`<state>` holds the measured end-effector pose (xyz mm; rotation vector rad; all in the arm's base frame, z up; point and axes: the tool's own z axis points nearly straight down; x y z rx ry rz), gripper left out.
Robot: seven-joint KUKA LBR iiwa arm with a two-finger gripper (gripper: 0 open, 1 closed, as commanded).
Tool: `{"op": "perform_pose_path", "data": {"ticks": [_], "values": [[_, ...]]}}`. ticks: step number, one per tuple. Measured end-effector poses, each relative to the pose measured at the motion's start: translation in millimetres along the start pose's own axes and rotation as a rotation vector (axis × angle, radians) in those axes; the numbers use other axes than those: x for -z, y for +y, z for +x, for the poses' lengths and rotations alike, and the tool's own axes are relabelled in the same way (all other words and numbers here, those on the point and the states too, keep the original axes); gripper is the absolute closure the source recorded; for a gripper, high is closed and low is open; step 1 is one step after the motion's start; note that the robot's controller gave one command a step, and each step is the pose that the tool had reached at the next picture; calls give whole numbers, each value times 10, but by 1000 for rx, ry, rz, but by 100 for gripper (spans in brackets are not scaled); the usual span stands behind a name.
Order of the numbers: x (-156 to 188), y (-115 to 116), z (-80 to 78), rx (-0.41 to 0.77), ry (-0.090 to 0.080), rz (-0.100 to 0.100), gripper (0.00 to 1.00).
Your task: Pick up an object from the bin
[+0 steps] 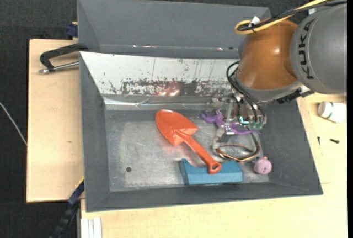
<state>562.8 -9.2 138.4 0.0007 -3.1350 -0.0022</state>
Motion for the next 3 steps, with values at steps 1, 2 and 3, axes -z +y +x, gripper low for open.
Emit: {"op": "perform_pose_path", "data": {"ticks": [1,2,3], "values": [[40,-1,-18,0,-8,0,0],[39,3,-22,3,-8,0,0],[-186,186,-220,153,-14,1,0]]}}
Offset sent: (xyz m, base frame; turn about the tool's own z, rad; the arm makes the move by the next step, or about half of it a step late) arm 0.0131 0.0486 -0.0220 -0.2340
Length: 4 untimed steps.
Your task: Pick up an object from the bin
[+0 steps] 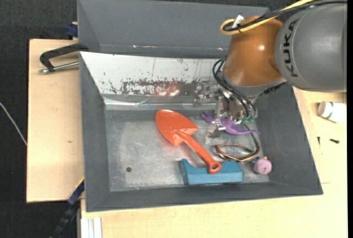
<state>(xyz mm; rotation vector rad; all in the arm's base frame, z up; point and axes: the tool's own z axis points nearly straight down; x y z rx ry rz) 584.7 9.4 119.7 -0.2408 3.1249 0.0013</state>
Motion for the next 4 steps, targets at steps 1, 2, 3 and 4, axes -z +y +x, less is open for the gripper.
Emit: {"op": "perform_pose_path", "data": {"ticks": [1,2,3,4], "values": [[-200,280,27,53,6,0,0],[-315,523,45,342,7,-2,0],[-409,640,100,518,4,-2,0],[-325,325,484,420,-6,1,100]]}}
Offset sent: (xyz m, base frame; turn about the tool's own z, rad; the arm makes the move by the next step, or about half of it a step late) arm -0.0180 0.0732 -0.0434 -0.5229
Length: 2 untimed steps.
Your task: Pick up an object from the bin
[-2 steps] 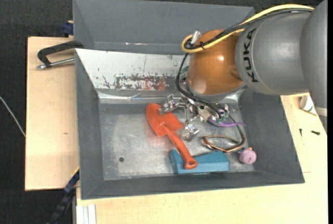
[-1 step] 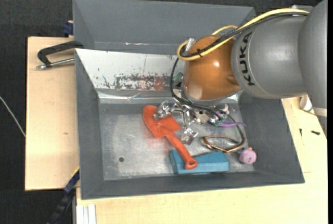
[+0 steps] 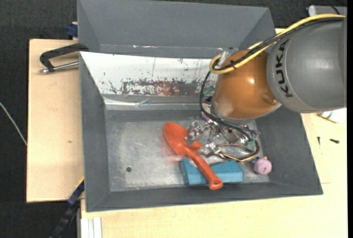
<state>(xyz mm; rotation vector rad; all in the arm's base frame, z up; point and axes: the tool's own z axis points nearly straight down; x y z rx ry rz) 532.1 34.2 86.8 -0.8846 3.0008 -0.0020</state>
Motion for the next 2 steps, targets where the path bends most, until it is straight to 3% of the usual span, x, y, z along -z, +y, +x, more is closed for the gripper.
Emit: {"op": "perform_pose_path", "data": {"ticks": [1,2], "values": [[0,0,0,0,0,0,100],[386,20,-21,-13,5,-4,100]]}}
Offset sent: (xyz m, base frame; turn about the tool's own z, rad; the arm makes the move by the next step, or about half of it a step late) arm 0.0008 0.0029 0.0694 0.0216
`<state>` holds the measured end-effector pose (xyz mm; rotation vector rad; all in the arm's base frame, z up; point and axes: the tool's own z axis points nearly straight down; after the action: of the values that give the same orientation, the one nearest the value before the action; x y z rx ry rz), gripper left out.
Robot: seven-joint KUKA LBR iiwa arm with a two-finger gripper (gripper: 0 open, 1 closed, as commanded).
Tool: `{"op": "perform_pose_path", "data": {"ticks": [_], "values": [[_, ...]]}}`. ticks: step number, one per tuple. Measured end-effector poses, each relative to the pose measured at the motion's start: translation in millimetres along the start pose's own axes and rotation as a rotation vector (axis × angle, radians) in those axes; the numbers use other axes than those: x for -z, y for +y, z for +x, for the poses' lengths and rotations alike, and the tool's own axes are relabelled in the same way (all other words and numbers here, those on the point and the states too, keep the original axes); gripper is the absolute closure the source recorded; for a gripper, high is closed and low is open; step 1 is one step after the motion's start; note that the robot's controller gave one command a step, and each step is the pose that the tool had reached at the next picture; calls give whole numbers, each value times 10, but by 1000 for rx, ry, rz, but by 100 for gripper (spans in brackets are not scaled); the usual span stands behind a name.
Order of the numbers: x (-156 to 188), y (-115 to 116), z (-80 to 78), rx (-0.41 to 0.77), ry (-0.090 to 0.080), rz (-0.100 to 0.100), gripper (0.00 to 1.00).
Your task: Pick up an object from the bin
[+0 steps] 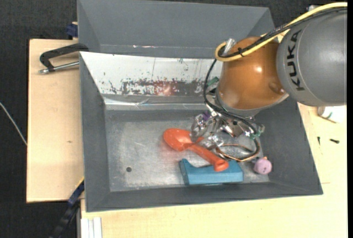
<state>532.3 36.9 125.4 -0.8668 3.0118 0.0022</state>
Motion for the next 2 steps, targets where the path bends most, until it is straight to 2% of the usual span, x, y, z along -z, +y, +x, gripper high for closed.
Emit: {"op": "perform_pose_path", "data": {"ticks": [1,2], "values": [[385,-56,15,-11,-6,4,100],[424,16,-7,-22,1,1,100]]}}
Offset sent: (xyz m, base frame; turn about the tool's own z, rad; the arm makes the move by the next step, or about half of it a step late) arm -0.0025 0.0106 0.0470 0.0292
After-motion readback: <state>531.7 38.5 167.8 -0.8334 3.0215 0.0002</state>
